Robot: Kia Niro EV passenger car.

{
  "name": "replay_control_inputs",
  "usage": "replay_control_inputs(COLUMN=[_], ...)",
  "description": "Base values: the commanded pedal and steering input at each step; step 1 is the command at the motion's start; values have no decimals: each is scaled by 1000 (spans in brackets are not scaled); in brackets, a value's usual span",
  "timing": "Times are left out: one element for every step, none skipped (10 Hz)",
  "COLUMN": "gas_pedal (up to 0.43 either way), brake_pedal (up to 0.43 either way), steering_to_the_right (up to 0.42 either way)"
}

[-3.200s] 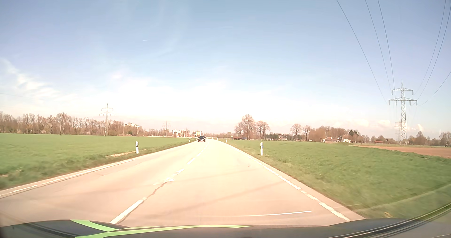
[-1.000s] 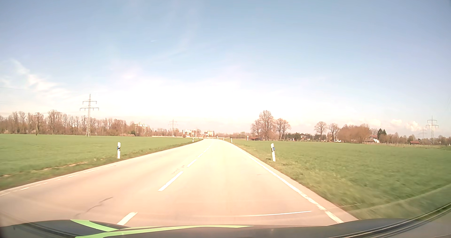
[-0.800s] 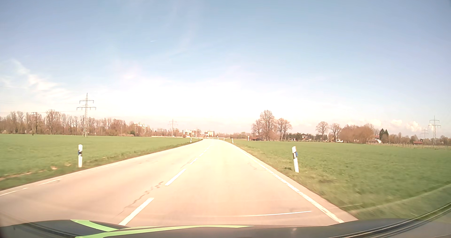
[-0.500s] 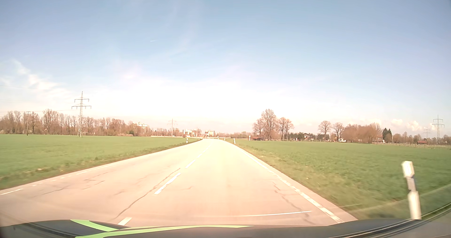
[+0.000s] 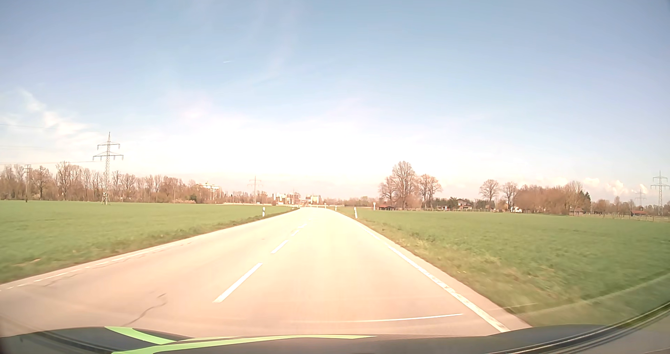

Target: Follow the waypoints while adhering to traffic rules and regulations

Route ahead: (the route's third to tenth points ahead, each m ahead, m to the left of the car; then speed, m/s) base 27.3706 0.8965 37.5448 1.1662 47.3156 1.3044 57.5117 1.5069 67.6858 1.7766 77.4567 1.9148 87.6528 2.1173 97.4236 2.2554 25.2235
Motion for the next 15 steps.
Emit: replay_control_inputs(gas_pedal=[240, 240, 240, 240, 240, 240, 240, 240, 240, 240, 240, 240, 240, 240, 240], brake_pedal=[0, 0, 0, 0, 0, 0, 0, 0, 0, 0, 0, 0, 0, 0, 0], steering_to_the_right=[0, -1, -1, 0, -1, -1, 0, -1, -1, 0, 0, -1, -1, -1, -1])
